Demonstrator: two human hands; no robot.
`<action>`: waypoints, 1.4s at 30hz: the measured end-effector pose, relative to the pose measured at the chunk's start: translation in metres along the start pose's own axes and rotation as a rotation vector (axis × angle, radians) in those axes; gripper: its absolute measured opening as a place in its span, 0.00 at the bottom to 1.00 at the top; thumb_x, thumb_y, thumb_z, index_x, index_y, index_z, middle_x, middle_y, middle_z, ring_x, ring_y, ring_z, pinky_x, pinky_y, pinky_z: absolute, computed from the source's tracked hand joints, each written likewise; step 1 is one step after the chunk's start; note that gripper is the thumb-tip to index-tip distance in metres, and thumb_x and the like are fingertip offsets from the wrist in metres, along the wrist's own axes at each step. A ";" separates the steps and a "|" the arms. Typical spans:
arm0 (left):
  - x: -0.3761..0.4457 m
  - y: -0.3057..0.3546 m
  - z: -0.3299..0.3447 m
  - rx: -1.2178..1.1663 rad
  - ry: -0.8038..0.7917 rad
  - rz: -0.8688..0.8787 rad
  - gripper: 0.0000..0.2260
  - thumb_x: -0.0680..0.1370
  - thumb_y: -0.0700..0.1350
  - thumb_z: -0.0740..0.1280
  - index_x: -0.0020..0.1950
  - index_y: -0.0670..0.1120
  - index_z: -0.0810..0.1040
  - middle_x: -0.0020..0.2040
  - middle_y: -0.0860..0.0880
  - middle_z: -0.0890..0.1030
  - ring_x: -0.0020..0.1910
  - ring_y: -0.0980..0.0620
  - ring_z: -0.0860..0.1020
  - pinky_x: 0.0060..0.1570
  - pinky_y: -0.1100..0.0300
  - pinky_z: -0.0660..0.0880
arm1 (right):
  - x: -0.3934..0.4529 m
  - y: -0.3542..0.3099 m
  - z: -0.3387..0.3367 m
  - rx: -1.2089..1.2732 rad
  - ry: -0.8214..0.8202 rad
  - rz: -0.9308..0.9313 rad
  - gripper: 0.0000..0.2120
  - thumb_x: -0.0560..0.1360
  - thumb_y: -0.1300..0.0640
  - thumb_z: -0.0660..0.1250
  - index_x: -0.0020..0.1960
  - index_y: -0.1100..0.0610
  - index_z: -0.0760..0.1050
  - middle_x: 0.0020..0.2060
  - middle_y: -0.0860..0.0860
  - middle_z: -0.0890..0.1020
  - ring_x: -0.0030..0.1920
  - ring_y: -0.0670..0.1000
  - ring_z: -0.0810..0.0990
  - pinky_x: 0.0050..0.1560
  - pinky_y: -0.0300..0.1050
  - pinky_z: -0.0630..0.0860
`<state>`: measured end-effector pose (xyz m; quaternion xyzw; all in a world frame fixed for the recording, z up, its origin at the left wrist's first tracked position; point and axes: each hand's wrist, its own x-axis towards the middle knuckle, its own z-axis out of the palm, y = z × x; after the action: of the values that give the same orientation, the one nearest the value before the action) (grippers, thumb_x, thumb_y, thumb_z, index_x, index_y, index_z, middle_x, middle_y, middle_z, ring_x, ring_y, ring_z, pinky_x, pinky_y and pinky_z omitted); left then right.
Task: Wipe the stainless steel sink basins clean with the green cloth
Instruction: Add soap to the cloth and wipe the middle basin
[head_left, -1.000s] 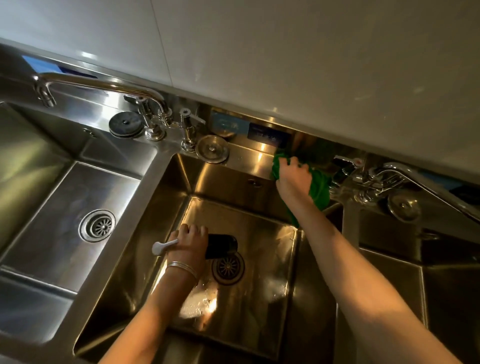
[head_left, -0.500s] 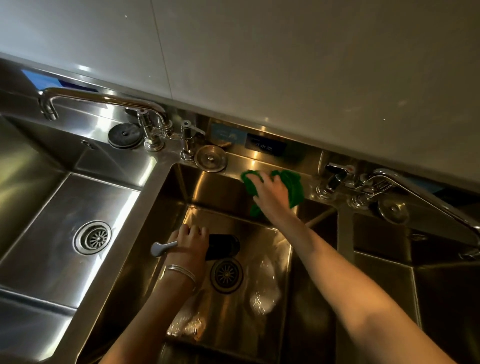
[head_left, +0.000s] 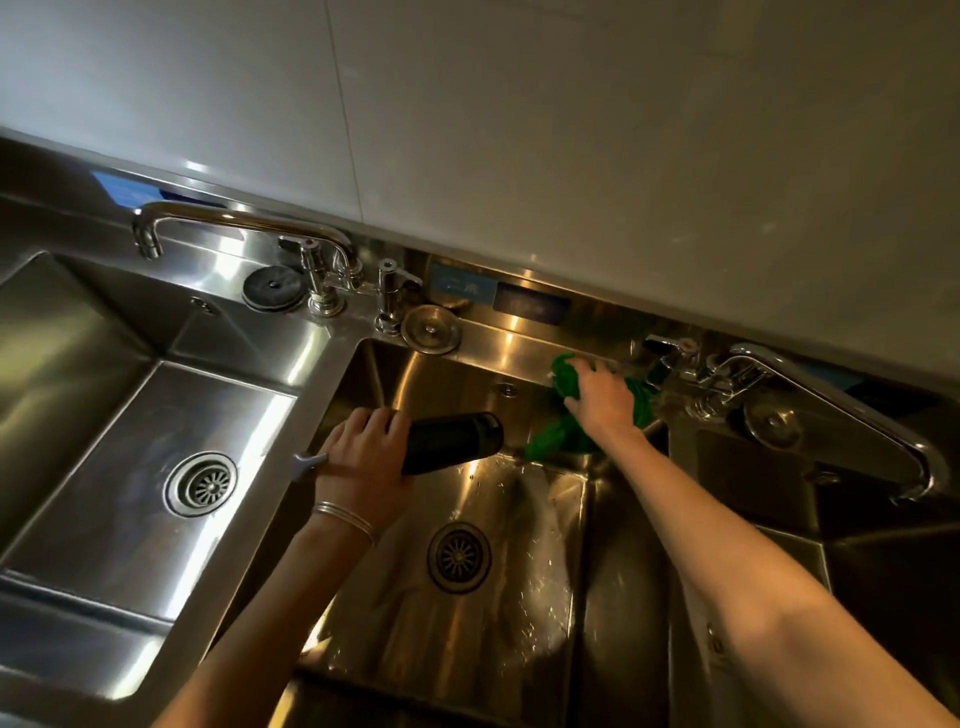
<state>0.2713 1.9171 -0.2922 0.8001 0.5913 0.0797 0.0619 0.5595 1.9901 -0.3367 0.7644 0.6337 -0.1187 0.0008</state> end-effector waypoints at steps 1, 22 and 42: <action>-0.003 -0.002 -0.003 -0.015 0.015 -0.001 0.22 0.60 0.46 0.78 0.52 0.44 0.79 0.44 0.46 0.81 0.43 0.45 0.79 0.41 0.50 0.77 | 0.006 0.002 -0.004 0.028 0.007 0.049 0.27 0.75 0.57 0.67 0.71 0.55 0.63 0.63 0.60 0.71 0.62 0.63 0.72 0.57 0.54 0.73; 0.087 0.044 -0.029 0.042 0.064 0.088 0.25 0.69 0.47 0.72 0.64 0.45 0.72 0.60 0.44 0.76 0.60 0.43 0.71 0.59 0.47 0.68 | -0.098 0.018 0.029 0.493 -0.031 -0.210 0.26 0.67 0.62 0.72 0.64 0.53 0.74 0.58 0.51 0.78 0.56 0.52 0.78 0.56 0.39 0.71; 0.186 0.227 -0.034 0.898 -0.129 0.493 0.18 0.76 0.44 0.65 0.65 0.43 0.71 0.67 0.42 0.69 0.67 0.43 0.66 0.69 0.47 0.61 | -0.136 0.077 -0.021 0.671 -0.042 -0.131 0.30 0.62 0.54 0.67 0.64 0.43 0.72 0.56 0.44 0.76 0.54 0.45 0.75 0.56 0.40 0.73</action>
<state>0.5310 2.0288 -0.2048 0.8666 0.3562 -0.2194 -0.2720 0.6152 1.8460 -0.3024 0.6772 0.6069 -0.3361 -0.2453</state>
